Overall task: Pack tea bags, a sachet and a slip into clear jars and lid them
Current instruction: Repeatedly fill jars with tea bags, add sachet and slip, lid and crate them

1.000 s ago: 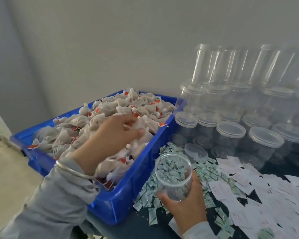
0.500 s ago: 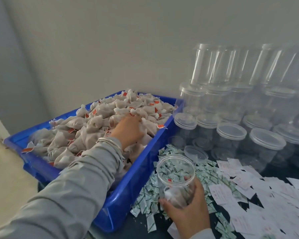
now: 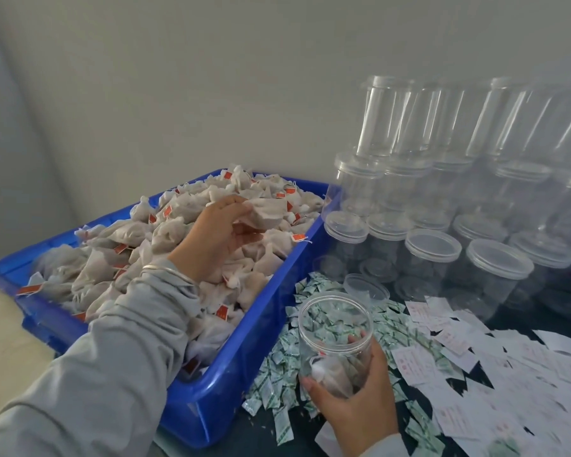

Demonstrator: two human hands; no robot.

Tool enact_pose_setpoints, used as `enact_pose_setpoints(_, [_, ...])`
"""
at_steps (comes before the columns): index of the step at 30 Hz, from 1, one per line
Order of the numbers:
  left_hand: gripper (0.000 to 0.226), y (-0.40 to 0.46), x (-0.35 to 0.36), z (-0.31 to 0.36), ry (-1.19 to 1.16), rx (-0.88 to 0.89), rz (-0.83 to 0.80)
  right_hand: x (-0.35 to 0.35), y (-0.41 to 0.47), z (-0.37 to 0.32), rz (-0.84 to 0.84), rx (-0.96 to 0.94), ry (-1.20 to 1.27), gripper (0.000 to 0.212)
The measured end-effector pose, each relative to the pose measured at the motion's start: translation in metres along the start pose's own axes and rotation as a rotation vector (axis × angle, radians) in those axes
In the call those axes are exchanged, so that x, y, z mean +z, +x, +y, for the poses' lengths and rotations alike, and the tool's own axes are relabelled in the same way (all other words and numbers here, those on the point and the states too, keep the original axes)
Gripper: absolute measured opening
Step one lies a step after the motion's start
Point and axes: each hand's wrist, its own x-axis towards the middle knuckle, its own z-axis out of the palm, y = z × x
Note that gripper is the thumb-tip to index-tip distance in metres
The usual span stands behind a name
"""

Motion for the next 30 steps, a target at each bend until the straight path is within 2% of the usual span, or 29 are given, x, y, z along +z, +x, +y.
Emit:
enact_pose_setpoints(2, [0.021,-0.005,0.003,0.002,-0.141,-0.05,-0.131,0.0,0.001,0.0,0.011,0.005,0.01,0.113])
enact_pose_setpoints(4, [0.014,-0.008,0.006,0.0,-0.174,-0.083,-0.294,0.001,0.001,0.001,0.017,0.017,0.004,0.111])
enact_pose_setpoints(6, [0.007,-0.009,0.009,-0.005,-0.162,-0.11,-0.44,0.001,0.001,0.0,0.023,0.03,-0.007,0.111])
enact_pose_setpoints(9, [0.016,-0.012,0.015,-0.012,-0.042,-0.144,-0.626,0.001,0.0,0.0,0.029,0.042,-0.024,0.12])
enact_pose_setpoints(14, [0.017,-0.016,0.019,-0.016,0.084,-0.196,-0.722,0.002,-0.001,0.002,0.05,0.029,0.01,0.119])
enact_pose_setpoints(16, [0.01,-0.016,0.019,-0.016,0.066,-0.178,-0.676,0.002,0.0,0.002,0.051,0.02,0.001,0.119])
enact_pose_setpoints(17, [0.009,-0.015,0.02,-0.016,0.086,-0.147,-0.599,0.002,0.0,0.002,0.052,0.015,-0.004,0.119])
enact_pose_setpoints(19, [0.011,-0.01,0.022,-0.021,0.293,0.013,-0.31,0.001,-0.001,0.003,0.048,0.013,-0.022,0.12])
enact_pose_setpoints(21, [0.02,-0.004,0.023,-0.027,0.677,0.253,0.056,0.001,-0.001,0.003,0.049,0.013,-0.03,0.122])
enact_pose_setpoints(22, [0.022,-0.001,0.022,-0.029,0.811,0.335,0.155,0.001,-0.001,0.003,0.052,0.013,-0.034,0.122])
enact_pose_setpoints(24, [0.032,0.005,0.019,-0.033,0.911,0.362,0.192,0.002,-0.002,0.002,0.051,0.018,-0.04,0.122])
enact_pose_setpoints(27, [0.054,0.013,0.015,-0.041,1.056,0.219,0.092,0.002,-0.002,0.0,0.049,0.016,-0.049,0.121])
enact_pose_setpoints(30, [0.058,0.017,0.014,-0.049,1.189,0.183,-0.003,0.003,-0.002,-0.002,0.05,0.009,-0.044,0.117])
